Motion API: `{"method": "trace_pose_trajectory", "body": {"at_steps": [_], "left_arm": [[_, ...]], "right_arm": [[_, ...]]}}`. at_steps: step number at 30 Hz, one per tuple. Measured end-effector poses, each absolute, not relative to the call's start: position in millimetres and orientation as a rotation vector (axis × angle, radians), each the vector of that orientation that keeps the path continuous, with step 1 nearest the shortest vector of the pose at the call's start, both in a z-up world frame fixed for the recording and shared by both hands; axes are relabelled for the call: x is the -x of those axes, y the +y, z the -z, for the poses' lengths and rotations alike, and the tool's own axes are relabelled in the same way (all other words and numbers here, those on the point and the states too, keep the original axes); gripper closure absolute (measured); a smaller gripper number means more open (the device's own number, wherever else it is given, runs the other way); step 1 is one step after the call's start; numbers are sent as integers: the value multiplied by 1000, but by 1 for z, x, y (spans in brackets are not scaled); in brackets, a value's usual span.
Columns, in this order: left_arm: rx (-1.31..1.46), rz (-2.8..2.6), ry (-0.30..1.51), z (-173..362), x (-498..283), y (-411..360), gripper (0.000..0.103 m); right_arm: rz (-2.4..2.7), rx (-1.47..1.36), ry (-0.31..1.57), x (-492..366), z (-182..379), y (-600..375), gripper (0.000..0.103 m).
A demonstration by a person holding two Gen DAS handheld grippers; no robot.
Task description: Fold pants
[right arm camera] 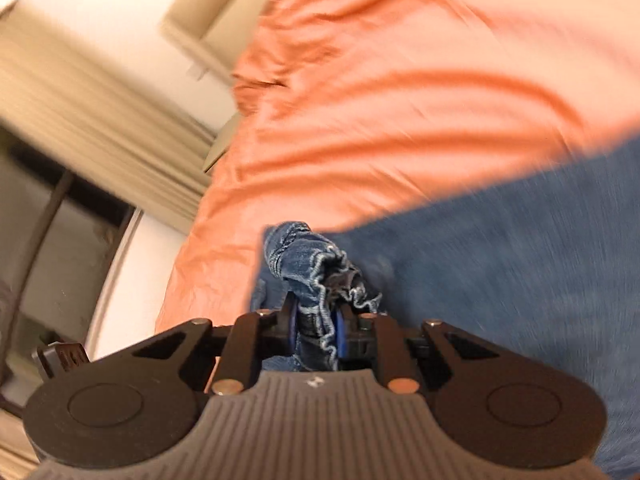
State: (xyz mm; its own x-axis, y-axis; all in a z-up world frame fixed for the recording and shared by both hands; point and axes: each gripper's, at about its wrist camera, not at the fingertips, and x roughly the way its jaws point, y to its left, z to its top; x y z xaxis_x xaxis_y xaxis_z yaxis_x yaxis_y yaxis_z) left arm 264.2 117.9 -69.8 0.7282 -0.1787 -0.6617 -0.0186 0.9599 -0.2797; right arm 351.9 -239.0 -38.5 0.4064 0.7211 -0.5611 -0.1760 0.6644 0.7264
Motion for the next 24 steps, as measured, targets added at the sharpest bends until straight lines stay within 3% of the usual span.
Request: {"method": "trace_pose_trajectory", "body": {"at_steps": [6, 11, 18, 24], "left_arm": [[318, 71, 690, 36, -255, 120, 46], [317, 114, 688, 31, -266, 100, 48], [238, 169, 737, 58, -298, 55, 55], [167, 204, 788, 96, -337, 21, 55]], "right_arm": [[-605, -442, 943, -363, -58, -213, 90], [-518, -416, 922, -367, -93, -252, 90], [-369, -493, 970, -372, -59, -341, 90], [-243, -582, 1075, -380, 33, -401, 91]]}}
